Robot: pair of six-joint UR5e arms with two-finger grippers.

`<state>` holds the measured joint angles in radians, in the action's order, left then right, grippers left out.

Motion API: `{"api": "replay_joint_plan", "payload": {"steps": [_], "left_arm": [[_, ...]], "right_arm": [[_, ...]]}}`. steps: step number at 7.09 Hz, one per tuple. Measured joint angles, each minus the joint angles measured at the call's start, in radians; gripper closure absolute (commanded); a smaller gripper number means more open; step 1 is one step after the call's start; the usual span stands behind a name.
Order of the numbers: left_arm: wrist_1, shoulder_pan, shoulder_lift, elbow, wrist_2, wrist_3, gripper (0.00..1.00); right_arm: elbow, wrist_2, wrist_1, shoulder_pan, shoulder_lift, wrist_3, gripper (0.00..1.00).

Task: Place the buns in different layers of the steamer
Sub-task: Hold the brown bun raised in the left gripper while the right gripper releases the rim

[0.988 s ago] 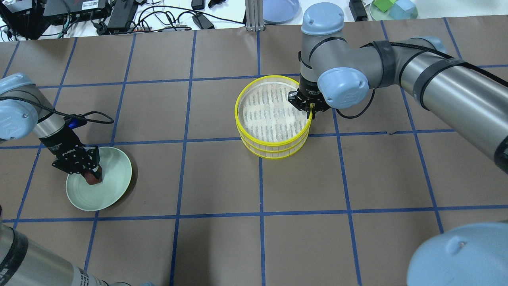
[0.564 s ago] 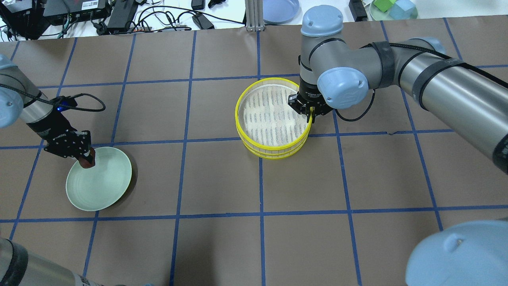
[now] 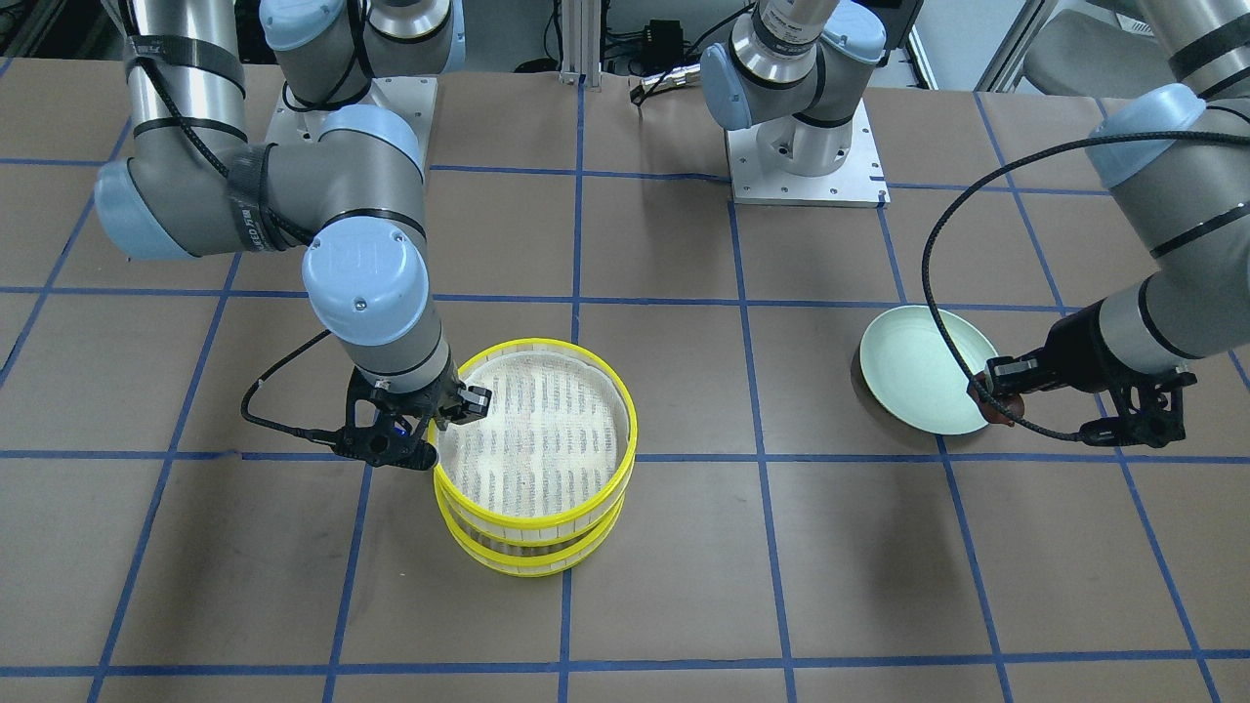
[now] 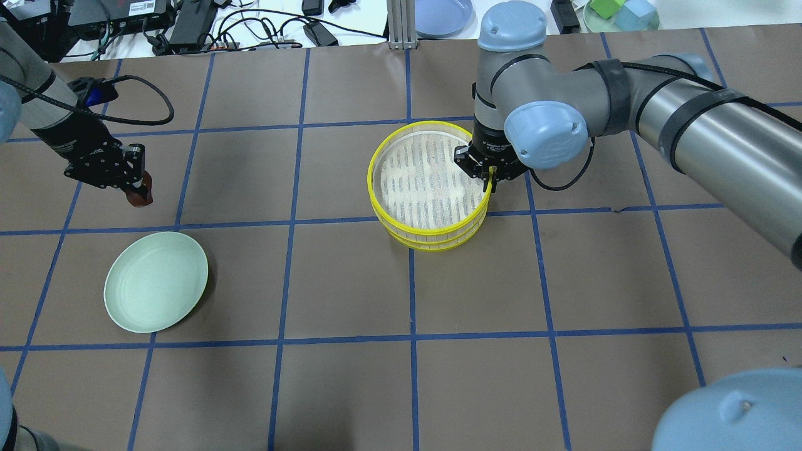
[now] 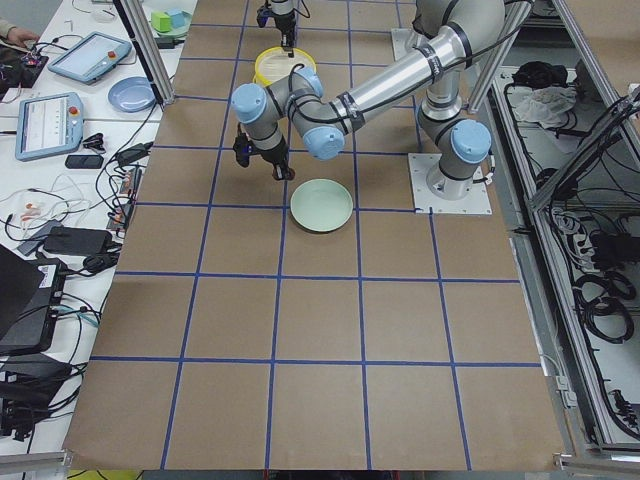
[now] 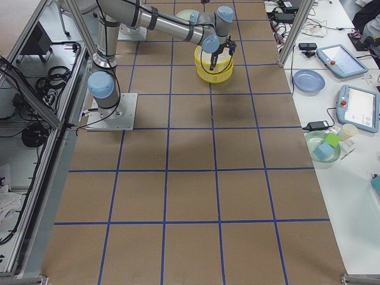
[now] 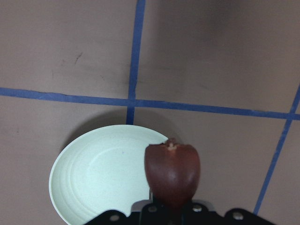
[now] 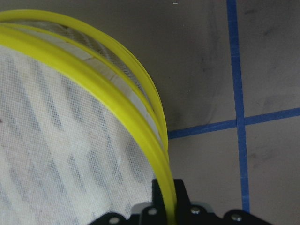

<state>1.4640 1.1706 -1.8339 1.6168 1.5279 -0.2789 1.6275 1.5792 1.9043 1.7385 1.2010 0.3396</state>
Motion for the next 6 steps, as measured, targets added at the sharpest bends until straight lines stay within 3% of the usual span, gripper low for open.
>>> {"api": "replay_joint_plan", "payload": {"steps": [6], "left_arm": [[-0.016, 0.112, 0.057, -0.002, 0.004, 0.060, 1.00]], "right_arm": [[-0.071, -0.034, -0.088, -0.041, -0.045, 0.051, 1.00]]}}
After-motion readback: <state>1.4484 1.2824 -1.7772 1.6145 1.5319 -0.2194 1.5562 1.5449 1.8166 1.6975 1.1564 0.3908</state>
